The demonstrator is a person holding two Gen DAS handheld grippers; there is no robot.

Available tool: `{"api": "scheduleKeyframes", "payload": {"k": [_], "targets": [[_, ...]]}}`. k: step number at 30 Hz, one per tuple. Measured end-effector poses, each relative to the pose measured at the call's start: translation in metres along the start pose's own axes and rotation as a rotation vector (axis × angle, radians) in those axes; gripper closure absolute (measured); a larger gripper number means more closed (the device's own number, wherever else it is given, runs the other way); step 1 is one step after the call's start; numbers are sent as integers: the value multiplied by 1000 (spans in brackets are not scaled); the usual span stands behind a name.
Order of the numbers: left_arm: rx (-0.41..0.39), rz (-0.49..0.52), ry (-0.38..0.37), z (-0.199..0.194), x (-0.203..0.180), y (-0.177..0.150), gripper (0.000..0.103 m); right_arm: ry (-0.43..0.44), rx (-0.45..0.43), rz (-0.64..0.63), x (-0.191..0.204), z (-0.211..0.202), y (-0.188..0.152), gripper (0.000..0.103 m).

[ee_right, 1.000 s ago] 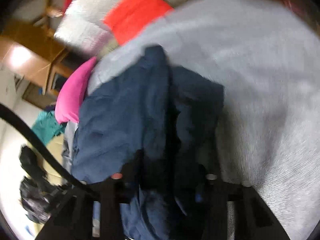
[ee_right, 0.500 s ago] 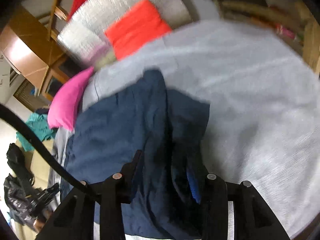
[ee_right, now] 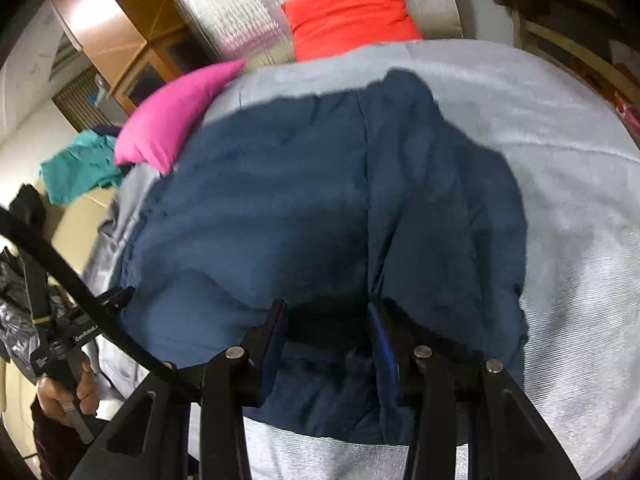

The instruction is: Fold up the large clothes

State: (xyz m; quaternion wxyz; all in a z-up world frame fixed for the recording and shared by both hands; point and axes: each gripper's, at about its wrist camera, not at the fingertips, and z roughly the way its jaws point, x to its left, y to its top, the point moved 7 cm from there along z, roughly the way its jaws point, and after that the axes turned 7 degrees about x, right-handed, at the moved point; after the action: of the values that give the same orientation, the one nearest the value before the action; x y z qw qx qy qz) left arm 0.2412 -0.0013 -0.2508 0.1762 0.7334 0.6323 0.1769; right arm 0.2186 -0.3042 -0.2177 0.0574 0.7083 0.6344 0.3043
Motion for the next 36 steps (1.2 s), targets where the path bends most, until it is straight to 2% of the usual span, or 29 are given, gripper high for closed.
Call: {"api": "scheduleKeyframes", "payload": {"k": [4, 6, 8, 11, 13, 15, 18, 20, 23, 28, 30, 31, 32, 35, 36], "targets": [[-1, 1, -2, -7, 1, -2, 40, 44, -7, 50, -6, -7, -1, 57], [-6, -37, -40, -15, 7, -4, 41, 106, -19, 100, -12, -17, -5, 52], [-32, -79, -85, -30, 13, -8, 41, 180, -41, 140, -13, -32, -7, 36], [-55, -164, -165, -49, 24, -23, 39, 290, -62, 193, -13, -48, -23, 31], [-38, -232, -239, -55, 26, -40, 36, 369, -45, 223, -10, -51, -35, 27], [-5, -293, -283, -55, 26, -55, 36, 409, -25, 257, -7, -46, -48, 25], [73, -408, -357, -40, 29, -74, 36, 427, 16, 302, -5, -35, -63, 25], [93, -456, -361, -31, 33, -76, 36, 435, 23, 348, -7, -25, -66, 24], [83, -517, -323, -20, 42, -74, 36, 448, 34, 452, -16, -9, -67, 22], [64, -600, -354, -3, 45, -64, 35, 462, -19, 561, -28, 14, -56, 22], [45, -611, -357, -2, 44, -59, 36, 478, -37, 577, -26, 21, -50, 22], [31, -603, -349, -4, 43, -56, 39, 470, -55, 551, -21, 20, -46, 30], [15, -587, -334, -5, 42, -51, 44, 456, -62, 529, -19, 18, -44, 43], [-35, -552, -280, -9, 45, -40, 58, 374, -94, 447, -1, 16, -37, 56], [-43, -556, -282, -11, 47, -38, 58, 352, -117, 414, 5, 10, -34, 57]]}}
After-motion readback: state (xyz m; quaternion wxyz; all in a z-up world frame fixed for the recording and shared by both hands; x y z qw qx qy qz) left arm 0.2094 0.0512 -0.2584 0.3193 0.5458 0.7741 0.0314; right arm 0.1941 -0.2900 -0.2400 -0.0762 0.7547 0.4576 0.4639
